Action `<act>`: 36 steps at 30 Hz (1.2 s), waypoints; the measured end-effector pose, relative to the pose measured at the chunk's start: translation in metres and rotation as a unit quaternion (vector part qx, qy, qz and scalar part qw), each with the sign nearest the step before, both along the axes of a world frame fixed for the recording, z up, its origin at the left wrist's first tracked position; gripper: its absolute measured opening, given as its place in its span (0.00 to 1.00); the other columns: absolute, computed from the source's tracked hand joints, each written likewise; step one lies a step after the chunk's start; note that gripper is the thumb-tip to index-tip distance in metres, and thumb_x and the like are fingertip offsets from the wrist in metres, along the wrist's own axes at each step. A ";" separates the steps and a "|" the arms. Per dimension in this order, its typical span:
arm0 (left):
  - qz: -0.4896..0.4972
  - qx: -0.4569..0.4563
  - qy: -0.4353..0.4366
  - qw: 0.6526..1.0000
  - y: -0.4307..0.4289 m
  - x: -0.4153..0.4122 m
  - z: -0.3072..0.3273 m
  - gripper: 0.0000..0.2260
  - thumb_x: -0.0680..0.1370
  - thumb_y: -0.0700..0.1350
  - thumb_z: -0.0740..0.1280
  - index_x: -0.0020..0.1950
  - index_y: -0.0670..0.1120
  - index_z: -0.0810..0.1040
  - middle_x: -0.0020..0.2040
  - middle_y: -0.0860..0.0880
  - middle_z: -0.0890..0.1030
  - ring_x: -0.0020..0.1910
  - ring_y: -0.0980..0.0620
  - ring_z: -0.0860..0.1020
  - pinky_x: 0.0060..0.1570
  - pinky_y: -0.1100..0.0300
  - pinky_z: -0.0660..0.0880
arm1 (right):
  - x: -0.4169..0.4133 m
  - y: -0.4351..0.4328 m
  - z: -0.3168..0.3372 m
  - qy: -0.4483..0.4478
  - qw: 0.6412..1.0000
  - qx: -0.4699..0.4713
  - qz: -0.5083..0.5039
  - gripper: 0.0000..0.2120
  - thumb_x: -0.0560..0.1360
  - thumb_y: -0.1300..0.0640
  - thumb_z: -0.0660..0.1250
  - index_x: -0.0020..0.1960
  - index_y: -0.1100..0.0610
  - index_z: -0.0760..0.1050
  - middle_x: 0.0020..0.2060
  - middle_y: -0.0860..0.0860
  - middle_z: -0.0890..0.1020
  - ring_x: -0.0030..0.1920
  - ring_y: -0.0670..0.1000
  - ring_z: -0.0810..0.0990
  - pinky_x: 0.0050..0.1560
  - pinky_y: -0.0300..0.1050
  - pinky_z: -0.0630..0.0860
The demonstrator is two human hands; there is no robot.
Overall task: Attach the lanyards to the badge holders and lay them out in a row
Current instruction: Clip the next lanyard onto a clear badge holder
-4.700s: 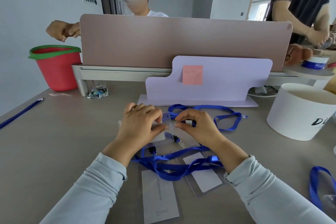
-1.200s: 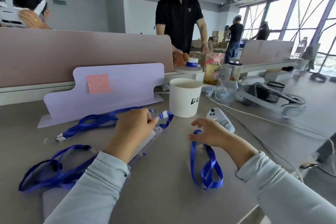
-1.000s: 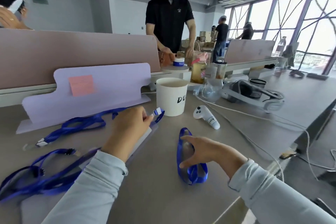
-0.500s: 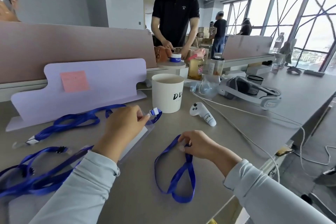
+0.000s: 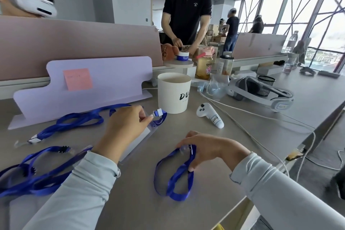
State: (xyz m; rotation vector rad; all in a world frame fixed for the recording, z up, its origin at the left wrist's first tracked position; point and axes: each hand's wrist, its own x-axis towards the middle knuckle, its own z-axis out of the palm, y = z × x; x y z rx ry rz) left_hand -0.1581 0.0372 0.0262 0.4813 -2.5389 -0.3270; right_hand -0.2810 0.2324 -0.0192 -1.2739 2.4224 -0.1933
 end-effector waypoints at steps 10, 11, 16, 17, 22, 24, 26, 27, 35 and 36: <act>0.023 0.017 0.022 0.999 -0.006 0.000 0.002 0.14 0.76 0.55 0.63 0.43 0.45 0.76 0.41 0.49 0.81 0.34 0.53 0.74 0.26 0.64 0.64 | -0.008 0.000 -0.015 -0.012 0.995 -0.094 -0.027 0.04 0.74 0.55 0.68 0.43 0.53 0.74 0.32 0.44 0.71 0.34 0.50 0.72 0.35 0.41 0.70; 0.031 0.026 0.037 0.999 -0.009 -0.001 0.003 0.14 0.76 0.55 0.63 0.43 0.45 0.76 0.42 0.48 0.81 0.34 0.52 0.73 0.27 0.63 0.64 | -0.010 -0.001 -0.014 -0.019 0.993 -0.107 -0.047 0.06 0.74 0.55 0.67 0.40 0.52 0.72 0.32 0.45 0.71 0.32 0.50 0.71 0.32 0.40 0.70; 0.013 0.067 0.094 0.993 -0.013 -0.011 0.005 0.11 0.77 0.52 0.63 0.49 0.44 0.76 0.49 0.47 0.82 0.46 0.48 0.79 0.41 0.55 0.75 | -0.018 -0.008 0.007 -0.135 0.932 -0.306 -0.140 0.03 0.76 0.58 0.66 0.45 0.50 0.76 0.28 0.50 0.73 0.22 0.45 0.70 0.25 0.34 0.69; 0.011 0.070 0.098 0.993 -0.013 -0.013 0.005 0.11 0.77 0.52 0.63 0.50 0.44 0.76 0.50 0.48 0.82 0.47 0.48 0.80 0.41 0.56 0.75 | -0.020 -0.010 0.013 -0.157 0.914 -0.344 -0.149 0.03 0.76 0.57 0.65 0.46 0.50 0.77 0.28 0.50 0.72 0.23 0.45 0.69 0.26 0.34 0.70; 0.020 0.087 0.119 0.989 -0.022 -0.026 0.008 0.10 0.78 0.50 0.62 0.51 0.44 0.75 0.51 0.46 0.82 0.45 0.50 0.78 0.39 0.60 0.70 | -0.036 -0.024 0.044 -0.271 0.812 -0.484 -0.182 0.05 0.77 0.58 0.64 0.49 0.52 0.78 0.31 0.51 0.71 0.26 0.44 0.69 0.28 0.33 0.71; 0.023 0.103 0.131 0.986 -0.025 -0.032 0.010 0.09 0.79 0.50 0.61 0.51 0.45 0.75 0.51 0.47 0.82 0.42 0.53 0.75 0.40 0.60 0.70 | -0.043 -0.032 0.057 -0.295 0.776 -0.524 -0.192 0.05 0.77 0.59 0.64 0.51 0.56 0.77 0.31 0.51 0.72 0.25 0.43 0.70 0.27 0.32 0.71; 0.021 0.119 0.148 0.982 -0.028 -0.036 0.011 0.10 0.78 0.50 0.61 0.50 0.44 0.75 0.50 0.47 0.82 0.42 0.54 0.73 0.41 0.60 0.70 | -0.054 -0.042 0.071 -0.296 0.754 -0.553 -0.194 0.07 0.77 0.59 0.63 0.53 0.60 0.76 0.30 0.50 0.72 0.25 0.43 0.71 0.27 0.32 0.72; 0.021 0.128 0.158 0.979 -0.029 -0.037 0.012 0.10 0.78 0.50 0.61 0.50 0.44 0.75 0.49 0.48 0.81 0.42 0.54 0.73 0.41 0.60 0.70 | -0.060 -0.047 0.079 -0.289 0.749 -0.565 -0.193 0.06 0.77 0.60 0.64 0.52 0.61 0.76 0.29 0.50 0.73 0.25 0.43 0.72 0.28 0.33 0.73; 0.000 0.115 0.253 0.961 -0.040 -0.044 0.022 0.07 0.78 0.44 0.62 0.50 0.42 0.76 0.42 0.52 0.78 0.39 0.54 0.74 0.40 0.63 0.67 | -0.120 -0.105 0.148 -0.019 0.745 -0.632 -0.214 0.05 0.76 0.57 0.66 0.42 0.56 0.76 0.32 0.52 0.79 0.31 0.48 0.78 0.42 0.47 0.81; 0.000 0.110 0.255 0.961 -0.041 -0.046 0.023 0.07 0.78 0.44 0.62 0.50 0.42 0.77 0.42 0.52 0.78 0.39 0.54 0.74 0.40 0.63 0.68 | -0.126 -0.112 0.152 0.015 0.745 -0.631 -0.213 0.04 0.75 0.57 0.65 0.45 0.56 0.77 0.34 0.53 0.80 0.34 0.50 0.79 0.44 0.50 0.81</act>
